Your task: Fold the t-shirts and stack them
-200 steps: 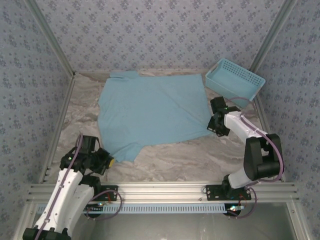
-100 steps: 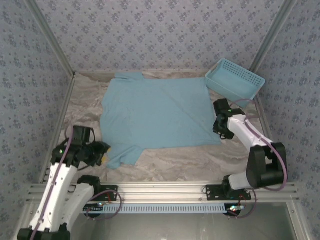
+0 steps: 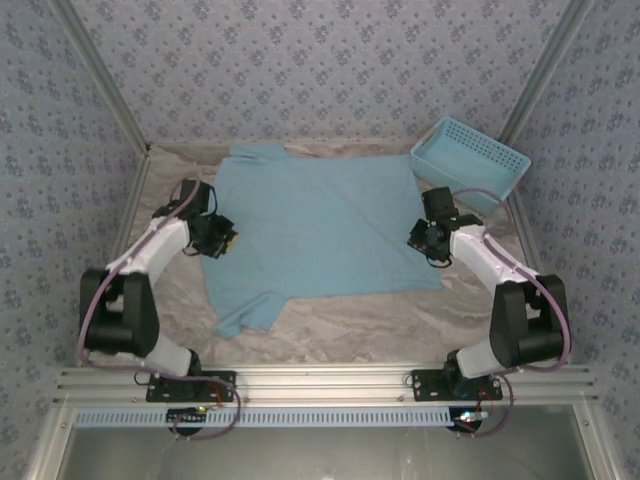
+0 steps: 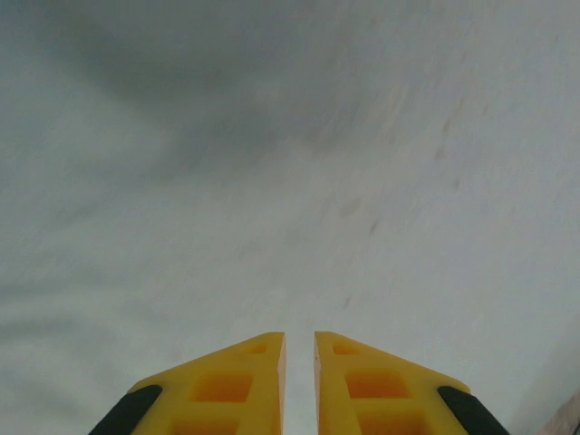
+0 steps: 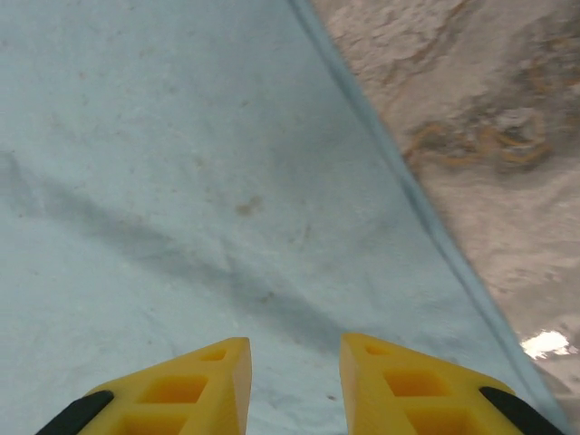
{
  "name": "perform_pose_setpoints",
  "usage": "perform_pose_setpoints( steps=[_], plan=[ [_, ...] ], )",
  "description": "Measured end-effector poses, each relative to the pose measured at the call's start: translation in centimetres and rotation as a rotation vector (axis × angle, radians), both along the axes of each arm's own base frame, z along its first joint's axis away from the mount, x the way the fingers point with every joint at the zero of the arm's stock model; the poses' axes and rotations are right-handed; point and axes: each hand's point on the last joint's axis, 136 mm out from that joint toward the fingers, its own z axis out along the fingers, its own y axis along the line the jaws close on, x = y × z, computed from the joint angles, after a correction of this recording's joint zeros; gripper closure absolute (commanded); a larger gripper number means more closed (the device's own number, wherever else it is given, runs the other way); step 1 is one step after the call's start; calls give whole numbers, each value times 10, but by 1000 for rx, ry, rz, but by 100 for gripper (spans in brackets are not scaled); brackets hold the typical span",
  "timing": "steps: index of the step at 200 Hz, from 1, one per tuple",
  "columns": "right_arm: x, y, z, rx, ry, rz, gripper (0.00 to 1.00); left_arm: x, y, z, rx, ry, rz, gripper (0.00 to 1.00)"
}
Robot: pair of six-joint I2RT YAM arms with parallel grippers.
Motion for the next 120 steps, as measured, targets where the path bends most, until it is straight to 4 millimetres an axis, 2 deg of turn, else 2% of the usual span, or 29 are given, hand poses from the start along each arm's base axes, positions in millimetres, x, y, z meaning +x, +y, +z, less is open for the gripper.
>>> perform_pose_setpoints(
  steps=[18, 35, 53, 68, 92, 120],
  plan=[
    [2, 7, -10, 26, 24, 19, 65, 23, 7, -22, 4, 9, 12, 88],
    [3, 13, -17, 42, 48, 35, 64, 27, 18, -44, 9, 48, 37, 90],
    [7, 20, -18, 47, 58, 59, 63, 15, 36, -64, 11, 98, 85, 90],
    [11, 26, -14, 50, 51, 84, 62, 8, 49, -62, 10, 86, 118, 90],
    [21, 39, -9, 53, 42, 118, 61, -16, 73, -63, 22, 97, 182, 90],
    [32, 56, -14, 48, 60, 155, 60, -43, 98, -63, 43, 108, 254, 85]
  ],
)
